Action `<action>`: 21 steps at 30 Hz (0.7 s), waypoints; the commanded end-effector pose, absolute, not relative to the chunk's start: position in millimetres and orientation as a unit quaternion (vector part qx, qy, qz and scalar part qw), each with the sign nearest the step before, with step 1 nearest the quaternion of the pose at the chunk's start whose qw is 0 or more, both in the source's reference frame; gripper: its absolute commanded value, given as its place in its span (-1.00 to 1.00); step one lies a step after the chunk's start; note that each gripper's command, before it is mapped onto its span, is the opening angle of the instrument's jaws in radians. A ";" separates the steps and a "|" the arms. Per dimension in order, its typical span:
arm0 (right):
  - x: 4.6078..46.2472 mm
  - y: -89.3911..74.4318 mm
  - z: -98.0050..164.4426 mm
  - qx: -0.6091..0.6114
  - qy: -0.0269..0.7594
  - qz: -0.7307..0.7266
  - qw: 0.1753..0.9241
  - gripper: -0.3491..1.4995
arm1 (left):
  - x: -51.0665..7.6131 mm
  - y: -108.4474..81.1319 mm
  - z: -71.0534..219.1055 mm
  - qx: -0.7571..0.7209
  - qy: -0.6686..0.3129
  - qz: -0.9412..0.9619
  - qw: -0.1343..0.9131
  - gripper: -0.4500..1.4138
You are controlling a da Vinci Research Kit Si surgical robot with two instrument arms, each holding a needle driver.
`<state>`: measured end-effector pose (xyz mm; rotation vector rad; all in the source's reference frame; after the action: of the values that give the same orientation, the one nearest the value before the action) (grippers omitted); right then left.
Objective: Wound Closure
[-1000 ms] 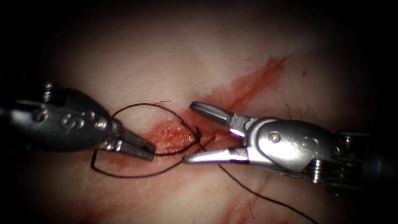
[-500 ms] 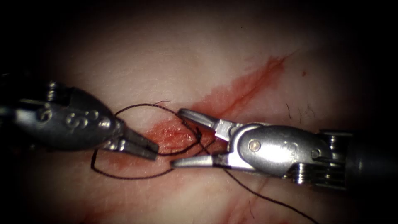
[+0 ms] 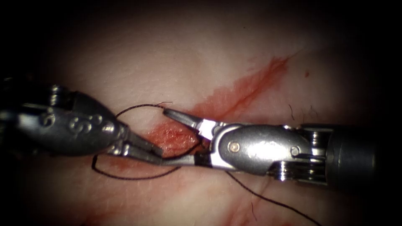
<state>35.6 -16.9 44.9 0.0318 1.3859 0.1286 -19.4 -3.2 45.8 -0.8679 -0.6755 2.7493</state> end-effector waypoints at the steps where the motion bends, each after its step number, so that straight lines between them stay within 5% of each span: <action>1: 36.6 -16.8 45.2 0.013 0.639 0.058 0.767 0.64 | -19.9 -3.1 46.3 -0.292 -0.227 0.925 0.090 -1.00; 13: 37.2 -17.2 45.5 0.000 0.638 0.042 0.769 0.58 | -20.0 -3.1 46.3 -0.292 -0.226 0.925 0.091 -1.00; 21: 37.3 -17.1 45.7 -0.003 0.637 0.041 0.770 0.31 | -20.0 -3.2 46.3 -0.292 -0.228 0.924 0.091 -1.00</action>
<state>36.5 -17.5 45.5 -0.0062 1.3803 0.0893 -19.6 -3.3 45.8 -0.8667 -0.6764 2.7472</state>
